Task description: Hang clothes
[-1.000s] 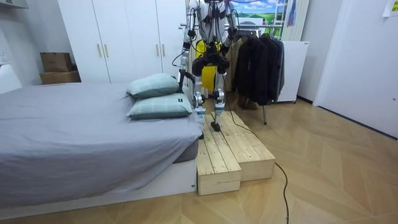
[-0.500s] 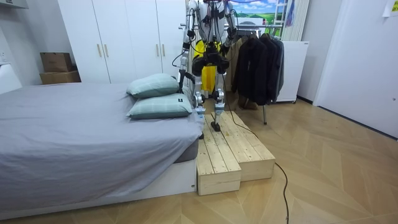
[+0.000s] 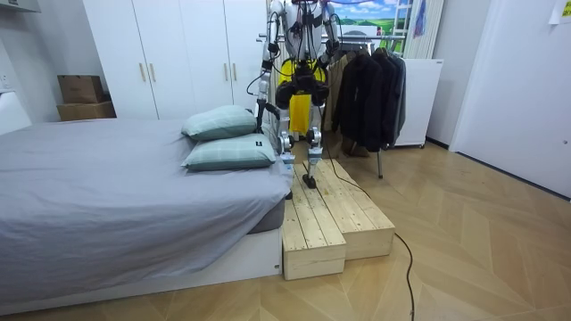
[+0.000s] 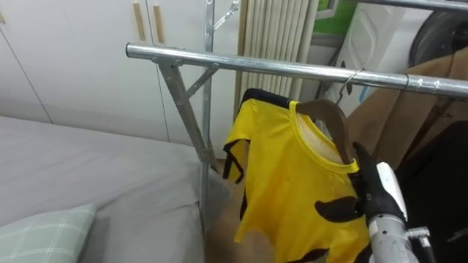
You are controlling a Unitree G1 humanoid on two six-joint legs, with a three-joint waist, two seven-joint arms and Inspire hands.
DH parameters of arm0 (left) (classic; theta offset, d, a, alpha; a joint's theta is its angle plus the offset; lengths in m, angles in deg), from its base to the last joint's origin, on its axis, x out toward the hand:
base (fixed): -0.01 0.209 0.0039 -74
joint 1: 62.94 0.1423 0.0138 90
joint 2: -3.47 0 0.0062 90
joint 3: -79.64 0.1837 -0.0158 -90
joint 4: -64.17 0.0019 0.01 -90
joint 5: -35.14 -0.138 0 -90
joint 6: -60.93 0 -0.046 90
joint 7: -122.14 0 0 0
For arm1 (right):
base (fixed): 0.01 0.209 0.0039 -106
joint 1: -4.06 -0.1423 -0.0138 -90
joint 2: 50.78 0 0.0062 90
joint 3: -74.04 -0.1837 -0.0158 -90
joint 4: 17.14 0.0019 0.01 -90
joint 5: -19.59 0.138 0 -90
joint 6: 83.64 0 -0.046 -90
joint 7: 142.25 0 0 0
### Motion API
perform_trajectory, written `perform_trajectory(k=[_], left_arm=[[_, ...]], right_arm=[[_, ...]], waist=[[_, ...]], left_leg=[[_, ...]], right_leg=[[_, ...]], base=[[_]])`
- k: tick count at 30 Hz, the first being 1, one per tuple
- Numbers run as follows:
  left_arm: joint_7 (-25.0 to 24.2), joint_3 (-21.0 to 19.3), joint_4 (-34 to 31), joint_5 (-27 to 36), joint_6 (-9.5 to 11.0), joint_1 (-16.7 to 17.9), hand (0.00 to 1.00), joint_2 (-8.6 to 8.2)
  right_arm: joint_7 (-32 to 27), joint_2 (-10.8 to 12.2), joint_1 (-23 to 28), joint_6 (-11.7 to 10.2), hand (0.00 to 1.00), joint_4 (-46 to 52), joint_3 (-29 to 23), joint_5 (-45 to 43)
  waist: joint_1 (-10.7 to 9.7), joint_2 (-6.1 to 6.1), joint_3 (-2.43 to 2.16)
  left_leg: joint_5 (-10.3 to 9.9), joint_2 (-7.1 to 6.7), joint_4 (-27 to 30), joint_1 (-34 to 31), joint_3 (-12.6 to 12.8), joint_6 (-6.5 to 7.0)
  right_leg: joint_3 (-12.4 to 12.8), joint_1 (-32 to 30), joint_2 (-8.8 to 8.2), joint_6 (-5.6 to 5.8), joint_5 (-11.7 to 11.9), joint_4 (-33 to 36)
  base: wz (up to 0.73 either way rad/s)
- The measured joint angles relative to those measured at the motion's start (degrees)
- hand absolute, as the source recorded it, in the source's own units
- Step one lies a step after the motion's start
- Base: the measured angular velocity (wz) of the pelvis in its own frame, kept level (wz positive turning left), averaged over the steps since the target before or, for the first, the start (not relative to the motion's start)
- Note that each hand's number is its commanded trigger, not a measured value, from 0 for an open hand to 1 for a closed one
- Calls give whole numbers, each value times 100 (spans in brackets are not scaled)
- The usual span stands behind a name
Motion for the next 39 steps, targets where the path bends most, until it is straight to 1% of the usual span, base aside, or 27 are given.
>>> perform_trajectory(k=[2,4,7,10,14,19,22,25,29,31,34,37,39], left_arm=[[0,-5,5,-3,0,5,0,-3],[-9,-6,6,-16,-12,27,0,-13],[-22,-11,-1,-13,-18,32,0,-13],[-24,-14,-5,-13,-25,33,0,-13],[-41,-46,-10,-15,-44,33,0,-17],[-79,-45,-21,-12,-126,33,0,-16],[-76,-37,-30,-9,-153,32,0,-16],[-70,-3,-69,-10,-215,30,0,-16],[-65,2,-80,-9,-234,31,0,-15],[-66,5,-86,-6,-234,30,0,-15],[-71,5,-86,-2,-234,45,0,-16],[-75,14,-84,0,-235,68,0,-19],[-74,14,-84,0,-235,69,0,-33]], right_arm=[[0,0,0,0,0,36,-23,114],[-4,6,3,1,0,170,-76,407],[-46,7,16,6,0,319,-193,724],[-56,8,16,21,0,391,-200,930],[-56,8,21,36,0,499,-206,1011],[-81,7,21,39,0,810,-213,1245],[-167,7,20,47,0,810,-214,1372],[-257,7,20,124,0,810,-214,1423],[-339,7,21,176,0,810,-214,1419],[-419,7,75,233,0,983,-215,1404],[-499,6,190,224,0,1329,-225,1385],[-620,6,195,216,0,1416,-228,1388],[-691,6,214,216,0,1416,-243,1390]], waist=[[-24,0,0],[-91,2,1],[-100,0,0],[-107,-4,-2],[-128,-5,-3],[-251,-8,-8],[-260,-16,-13],[-261,-18,-14],[-272,-20,-13],[-281,-19,-13],[-329,-17,-13],[-407,-9,-9],[-417,6,-4]], left_leg=[[0,-2,11,0,-3,0],[1,-10,14,4,-9,1],[1,-18,17,4,-8,1],[1,-19,25,-2,-7,1],[1,-19,25,-13,-4,1],[0,-15,62,-85,-5,0],[1,-16,71,-94,-5,1],[1,-16,71,-94,-7,1],[1,-16,71,-94,-8,1],[1,-17,72,-103,-12,1],[1,-16,85,-103,-10,1],[1,-17,87,-106,-7,1],[0,-18,80,-107,-2,1]], right_leg=[[-3,1,-3,2,-2,-2],[1,3,-11,8,-9,3],[18,7,-15,25,-30,12],[18,18,-15,33,-34,14],[19,3,-13,26,-30,27],[19,-79,-14,5,-14,38],[19,-87,-15,6,-15,28],[18,-82,-16,6,-15,13],[18,-83,-16,7,-15,12],[17,-92,-16,23,-26,12],[15,-86,-16,20,-24,5],[17,-89,-17,27,-17,2],[18,-101,-17,30,-15,8]], base=[[0],[0],[0],[0],[0],[0],[0],[0],[0],[0],[0],[0],[0]])
